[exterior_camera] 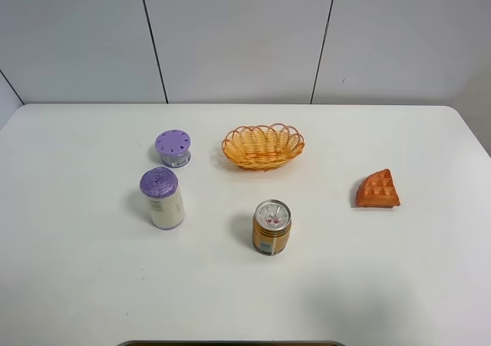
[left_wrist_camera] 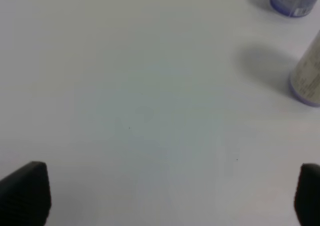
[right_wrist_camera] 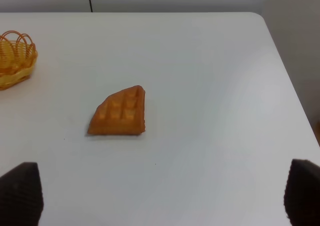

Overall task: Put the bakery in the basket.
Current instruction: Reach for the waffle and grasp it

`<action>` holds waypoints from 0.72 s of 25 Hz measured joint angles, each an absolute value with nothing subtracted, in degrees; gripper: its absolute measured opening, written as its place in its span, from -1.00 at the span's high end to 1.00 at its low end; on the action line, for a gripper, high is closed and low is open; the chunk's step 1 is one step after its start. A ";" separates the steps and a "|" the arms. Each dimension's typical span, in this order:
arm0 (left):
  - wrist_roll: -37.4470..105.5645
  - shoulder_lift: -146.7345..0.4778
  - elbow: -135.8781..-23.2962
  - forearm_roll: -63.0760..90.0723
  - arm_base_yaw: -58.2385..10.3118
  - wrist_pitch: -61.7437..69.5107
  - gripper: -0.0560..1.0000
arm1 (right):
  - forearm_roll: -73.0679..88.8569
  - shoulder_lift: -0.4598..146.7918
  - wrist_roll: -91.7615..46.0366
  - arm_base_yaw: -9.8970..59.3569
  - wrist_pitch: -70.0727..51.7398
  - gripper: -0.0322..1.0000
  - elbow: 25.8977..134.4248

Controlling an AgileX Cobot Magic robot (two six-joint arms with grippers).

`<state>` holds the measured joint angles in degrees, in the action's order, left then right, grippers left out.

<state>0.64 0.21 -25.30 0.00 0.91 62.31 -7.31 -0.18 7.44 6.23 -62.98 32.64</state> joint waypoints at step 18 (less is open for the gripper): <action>0.64 0.21 -25.30 0.00 0.91 62.31 -0.99 | -7.31 -0.18 7.44 6.23 -62.98 -0.92 32.64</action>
<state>0.64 0.21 -25.30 0.00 0.91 62.31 -7.31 -0.18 7.44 6.23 -62.98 32.64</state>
